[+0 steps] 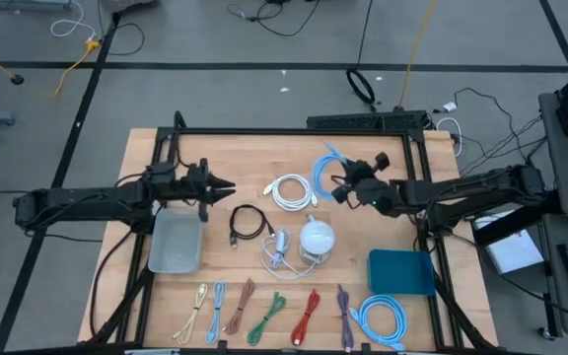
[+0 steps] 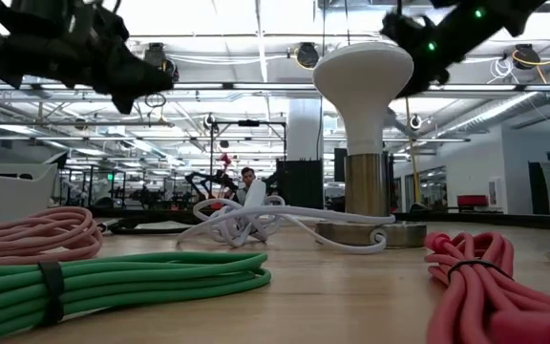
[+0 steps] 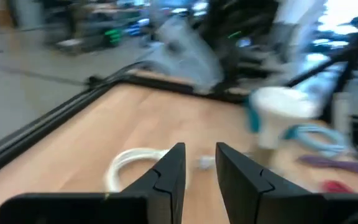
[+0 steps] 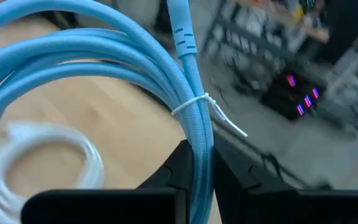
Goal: Pick & Place USB Port
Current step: Put the top light blue HDMI cable into the gray bin
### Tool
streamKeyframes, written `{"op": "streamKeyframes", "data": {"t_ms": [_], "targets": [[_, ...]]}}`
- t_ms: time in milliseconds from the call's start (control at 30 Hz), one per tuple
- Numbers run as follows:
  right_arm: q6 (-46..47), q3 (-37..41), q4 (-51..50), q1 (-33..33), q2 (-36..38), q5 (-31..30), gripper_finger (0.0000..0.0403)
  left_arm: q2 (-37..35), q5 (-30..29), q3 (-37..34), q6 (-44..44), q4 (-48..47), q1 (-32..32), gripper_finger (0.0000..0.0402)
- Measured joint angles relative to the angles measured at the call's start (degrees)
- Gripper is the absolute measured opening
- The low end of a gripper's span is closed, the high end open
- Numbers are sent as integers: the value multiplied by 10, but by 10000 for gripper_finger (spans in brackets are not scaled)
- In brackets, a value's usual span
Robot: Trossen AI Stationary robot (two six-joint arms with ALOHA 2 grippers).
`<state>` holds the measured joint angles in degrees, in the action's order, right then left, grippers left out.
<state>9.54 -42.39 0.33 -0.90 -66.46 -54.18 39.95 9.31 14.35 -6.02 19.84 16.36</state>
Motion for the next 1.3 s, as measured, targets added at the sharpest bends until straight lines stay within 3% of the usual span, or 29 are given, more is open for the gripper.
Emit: {"op": "streamKeyframes", "data": {"t_ms": [133,200,267,400,500,600,667,767,933,1067,1300], "targets": [[-66,-1,93,-17,-7,19,29,35,-122,0,3,9,11,90],[-88,-1,108,-26,-16,19,29,55,-139,0,-2,54,39,90],[-103,-1,128,-32,-26,19,29,73,-91,11,-29,87,85,94],[-143,-11,157,-40,-50,20,29,132,113,95,-106,105,178,111],[-188,-48,149,-52,-71,20,29,197,230,189,-132,42,216,127],[-261,-98,118,-65,-99,20,29,262,297,290,-112,-73,223,140],[-300,-147,67,-73,-122,21,29,298,314,342,-79,-153,212,146],[-312,-238,-97,-81,-159,22,29,335,316,404,-27,-248,187,149],[-227,-359,-384,-82,-242,68,29,347,311,476,12,-320,163,150],[-232,-396,-412,-82,-299,110,29,345,320,509,7,-320,155,150],[-302,-440,-362,-86,-358,99,29,345,317,514,12,-348,126,150]]}}
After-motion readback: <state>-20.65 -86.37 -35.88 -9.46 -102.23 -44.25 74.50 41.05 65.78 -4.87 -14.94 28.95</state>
